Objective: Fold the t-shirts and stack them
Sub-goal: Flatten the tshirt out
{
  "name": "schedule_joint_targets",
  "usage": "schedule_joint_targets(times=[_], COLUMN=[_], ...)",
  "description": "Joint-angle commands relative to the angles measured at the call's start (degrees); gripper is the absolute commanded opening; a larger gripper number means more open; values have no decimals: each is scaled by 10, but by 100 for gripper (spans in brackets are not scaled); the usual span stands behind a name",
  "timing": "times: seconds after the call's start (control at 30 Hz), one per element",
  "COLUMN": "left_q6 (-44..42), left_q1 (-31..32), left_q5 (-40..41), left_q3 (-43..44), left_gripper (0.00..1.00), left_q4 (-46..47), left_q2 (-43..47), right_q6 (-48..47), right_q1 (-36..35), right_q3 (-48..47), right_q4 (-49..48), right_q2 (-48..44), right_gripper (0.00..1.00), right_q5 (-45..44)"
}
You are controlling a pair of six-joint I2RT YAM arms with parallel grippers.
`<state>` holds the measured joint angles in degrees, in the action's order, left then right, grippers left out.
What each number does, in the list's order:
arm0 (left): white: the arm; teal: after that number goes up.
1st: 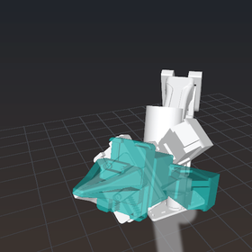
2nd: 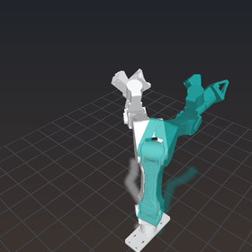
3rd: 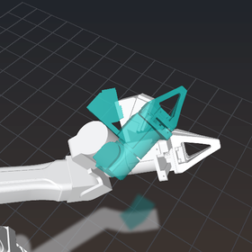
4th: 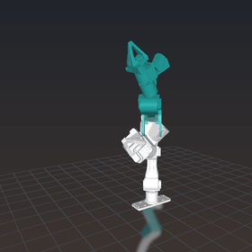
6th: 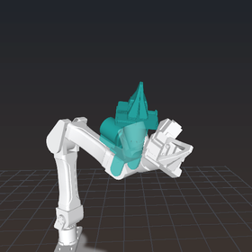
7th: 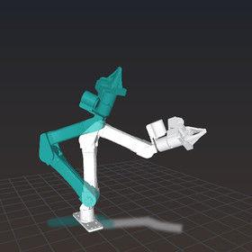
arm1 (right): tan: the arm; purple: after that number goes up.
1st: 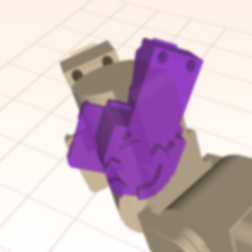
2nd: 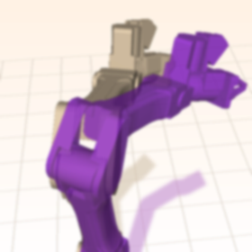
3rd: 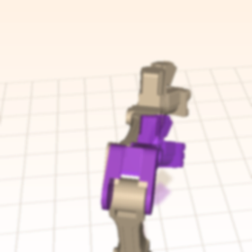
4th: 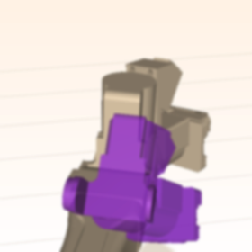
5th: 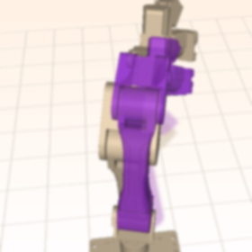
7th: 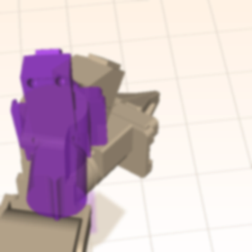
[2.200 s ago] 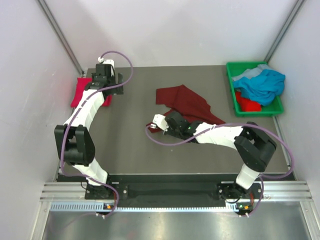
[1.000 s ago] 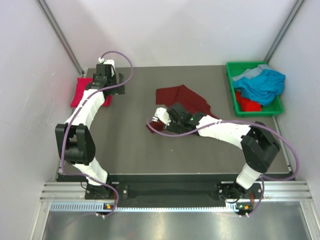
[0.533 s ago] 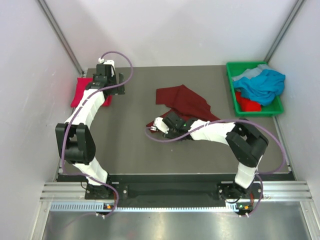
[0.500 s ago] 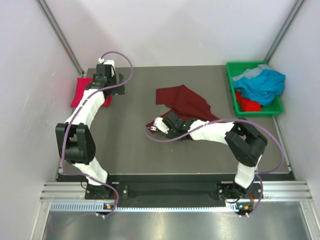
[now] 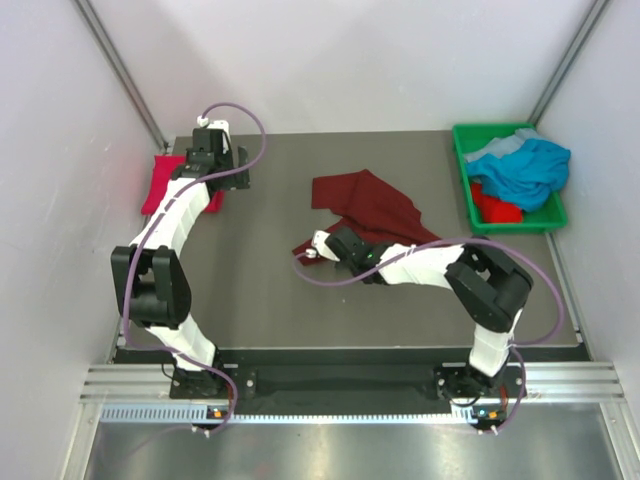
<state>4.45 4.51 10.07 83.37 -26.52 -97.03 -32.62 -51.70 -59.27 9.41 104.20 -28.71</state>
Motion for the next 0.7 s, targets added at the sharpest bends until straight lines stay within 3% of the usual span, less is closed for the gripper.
schedule_joint_targets(times=[0.0, 0.33, 0.5, 0.6, 0.67], left_q6=[6, 2, 7, 8, 7], left_q1=[-4, -4, -3, -2, -1], left_q5=[-7, -27, -52, -70, -85], left_q3=[22, 64, 81, 92, 99], left_gripper=[97, 96, 96, 95, 95], left_q4=[24, 22, 21, 15, 13], left_q2=[6, -20, -47, -63, -71], right_q6=[-10, -58, -58, -46, -32], right_q1=[-7, 44, 99, 140, 173], right_q3=[-9, -98, -129, -152, -167], right_q4=[2, 112, 117, 148, 193], right_q2=[-55, -203, -212, -205, -206], right_gripper=[0, 0, 0, 0, 0], right_q5=[-30, 13, 50, 109, 201])
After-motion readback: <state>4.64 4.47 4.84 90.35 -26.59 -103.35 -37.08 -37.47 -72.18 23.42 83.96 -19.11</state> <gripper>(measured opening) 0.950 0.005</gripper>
